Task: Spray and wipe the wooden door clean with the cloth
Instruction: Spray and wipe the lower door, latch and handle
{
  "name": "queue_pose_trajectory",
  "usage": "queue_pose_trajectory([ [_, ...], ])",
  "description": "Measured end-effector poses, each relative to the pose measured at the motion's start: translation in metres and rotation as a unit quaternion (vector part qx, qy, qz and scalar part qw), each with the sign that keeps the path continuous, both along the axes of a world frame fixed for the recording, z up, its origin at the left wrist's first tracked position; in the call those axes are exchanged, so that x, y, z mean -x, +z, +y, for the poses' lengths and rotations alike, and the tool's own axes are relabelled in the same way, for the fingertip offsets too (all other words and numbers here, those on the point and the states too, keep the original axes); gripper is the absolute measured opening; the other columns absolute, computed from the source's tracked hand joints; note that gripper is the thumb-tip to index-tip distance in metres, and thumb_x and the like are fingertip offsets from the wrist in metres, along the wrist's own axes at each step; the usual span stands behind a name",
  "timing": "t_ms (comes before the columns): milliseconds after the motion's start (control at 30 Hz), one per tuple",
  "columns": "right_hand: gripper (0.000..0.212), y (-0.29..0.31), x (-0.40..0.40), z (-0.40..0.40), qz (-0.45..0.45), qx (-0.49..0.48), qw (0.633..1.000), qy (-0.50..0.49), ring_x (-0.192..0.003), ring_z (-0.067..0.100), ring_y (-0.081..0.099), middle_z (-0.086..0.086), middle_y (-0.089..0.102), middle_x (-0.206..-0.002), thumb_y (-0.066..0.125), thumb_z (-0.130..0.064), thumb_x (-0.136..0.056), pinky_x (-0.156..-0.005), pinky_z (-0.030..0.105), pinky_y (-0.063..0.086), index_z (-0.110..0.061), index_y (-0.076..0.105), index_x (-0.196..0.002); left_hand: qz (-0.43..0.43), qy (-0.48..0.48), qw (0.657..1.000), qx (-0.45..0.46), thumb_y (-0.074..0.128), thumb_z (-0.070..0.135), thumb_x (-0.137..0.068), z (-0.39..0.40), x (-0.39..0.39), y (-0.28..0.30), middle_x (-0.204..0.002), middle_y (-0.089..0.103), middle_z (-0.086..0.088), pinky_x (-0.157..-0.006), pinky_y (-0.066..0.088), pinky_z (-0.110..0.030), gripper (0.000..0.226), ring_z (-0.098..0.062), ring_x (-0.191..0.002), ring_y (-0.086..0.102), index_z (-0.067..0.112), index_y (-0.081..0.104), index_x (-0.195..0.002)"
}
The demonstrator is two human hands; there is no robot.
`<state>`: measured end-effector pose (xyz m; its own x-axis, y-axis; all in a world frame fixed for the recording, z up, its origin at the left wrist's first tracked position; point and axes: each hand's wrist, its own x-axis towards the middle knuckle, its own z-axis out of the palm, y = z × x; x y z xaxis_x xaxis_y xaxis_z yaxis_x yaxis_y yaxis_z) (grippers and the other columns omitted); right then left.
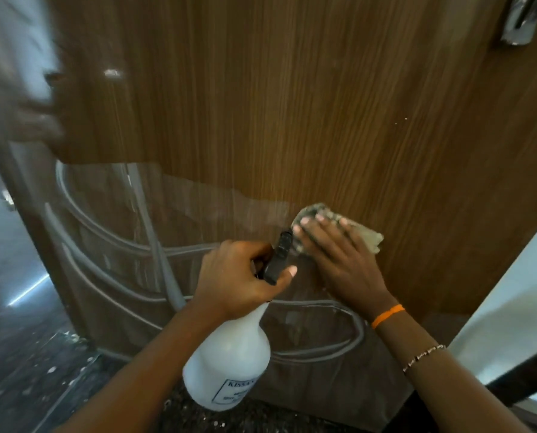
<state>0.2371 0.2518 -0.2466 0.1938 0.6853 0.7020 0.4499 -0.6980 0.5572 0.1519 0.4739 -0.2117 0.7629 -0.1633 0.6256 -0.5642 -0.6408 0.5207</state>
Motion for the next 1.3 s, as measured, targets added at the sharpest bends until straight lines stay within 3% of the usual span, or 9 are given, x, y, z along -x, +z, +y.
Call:
queue_pose_trajectory([
  [133,0.081,-0.045,0.000,-0.006,-0.004,0.272,0.962,-0.040,-0.137,0.026,0.032,0.006,0.024,-0.153,0.051,-0.012,-0.084,-0.118,0.050,0.004,-0.010,0.007,-0.152,0.026,-0.006,1.000,0.012,0.050,0.064,-0.073,0.020,0.006,-0.009,-0.059,0.056,0.023,-0.047,0.035,-0.011,0.034,-0.004,-0.057,0.055,0.035,0.046,-0.056],
  [200,0.081,-0.039,-0.001,-0.003,-0.029,0.298,0.952,-0.061,-0.138,0.025,0.029,0.004,0.022,-0.154,0.051,-0.013,-0.086,-0.118,0.052,0.001,-0.010,0.005,-0.153,0.040,-0.016,0.999,0.026,0.050,0.066,-0.071,0.028,0.007,-0.012,-0.052,0.055,0.014,-0.049,0.044,-0.023,0.038,-0.010,-0.055,0.056,0.030,0.054,-0.059],
  [300,0.062,0.005,-0.003,0.012,-0.052,0.206,0.975,-0.058,-0.141,0.026,0.025,0.004,0.023,-0.155,0.045,-0.009,-0.094,-0.118,0.053,-0.002,-0.015,0.019,-0.151,0.052,-0.019,0.998,0.042,0.050,0.067,-0.070,0.036,0.007,-0.014,-0.054,0.059,0.002,-0.055,0.052,-0.044,0.049,-0.016,-0.052,0.057,0.020,0.063,-0.064],
  [500,0.050,0.084,-0.008,0.050,-0.085,-0.068,0.992,-0.067,-0.142,0.025,0.028,0.004,0.032,-0.153,0.048,-0.015,-0.099,-0.116,0.051,0.017,-0.014,0.033,-0.147,0.040,-0.015,0.995,0.095,0.052,0.065,-0.071,0.039,0.004,-0.028,-0.055,0.060,0.004,-0.052,0.052,-0.040,0.049,-0.016,-0.052,0.058,0.018,0.064,-0.065],
  [667,0.056,0.030,-0.006,0.048,-0.056,-0.008,0.996,-0.076,-0.143,0.025,0.026,0.002,0.025,-0.156,0.049,-0.022,-0.096,-0.117,0.046,0.014,-0.016,0.030,-0.148,0.050,-0.011,0.993,0.102,0.052,0.066,-0.067,0.040,0.001,-0.042,-0.065,0.063,0.013,-0.050,0.042,-0.021,0.047,-0.012,-0.056,0.059,0.020,0.063,-0.063],
  [867,0.070,-0.045,0.005,0.034,0.023,0.172,0.979,-0.105,-0.148,0.023,0.006,0.000,0.001,-0.162,0.040,-0.012,-0.091,-0.119,0.042,0.003,-0.016,0.011,-0.154,0.056,-0.045,0.988,0.138,0.054,0.065,-0.067,0.055,-0.008,-0.031,-0.059,0.062,0.014,-0.052,0.052,-0.040,0.034,-0.012,-0.052,0.058,0.031,0.060,-0.062],
  [1000,0.075,-0.037,0.007,0.033,0.014,0.229,0.963,-0.138,-0.148,0.024,0.000,0.000,-0.005,-0.162,0.033,-0.008,-0.086,-0.117,0.050,-0.003,-0.018,0.003,-0.154,0.065,-0.054,0.983,0.160,0.053,0.066,-0.066,0.065,-0.012,-0.024,-0.062,0.062,0.012,-0.055,0.052,-0.042,0.033,-0.013,-0.055,0.058,0.034,0.060,-0.062],
  [1133,0.063,0.014,0.008,0.046,-0.011,0.135,0.982,-0.133,-0.147,0.025,0.005,0.002,0.014,-0.159,0.040,-0.008,-0.094,-0.118,0.049,-0.003,-0.018,0.018,-0.152,0.088,-0.060,0.983,0.147,0.050,0.068,-0.065,0.068,-0.013,-0.020,-0.057,0.062,0.002,-0.058,0.051,-0.048,0.048,-0.015,-0.054,0.058,0.022,0.065,-0.064],
  [1300,0.059,0.058,-0.005,0.078,-0.055,-0.058,0.992,-0.093,-0.142,0.030,0.023,0.009,0.031,-0.153,0.055,0.001,-0.092,-0.118,0.046,0.015,-0.005,0.033,-0.146,0.117,-0.068,0.980,0.149,0.051,0.069,-0.064,0.069,-0.013,-0.020,-0.060,0.062,-0.002,-0.063,0.053,-0.048,0.057,-0.019,-0.059,0.060,0.014,0.067,-0.069],
])
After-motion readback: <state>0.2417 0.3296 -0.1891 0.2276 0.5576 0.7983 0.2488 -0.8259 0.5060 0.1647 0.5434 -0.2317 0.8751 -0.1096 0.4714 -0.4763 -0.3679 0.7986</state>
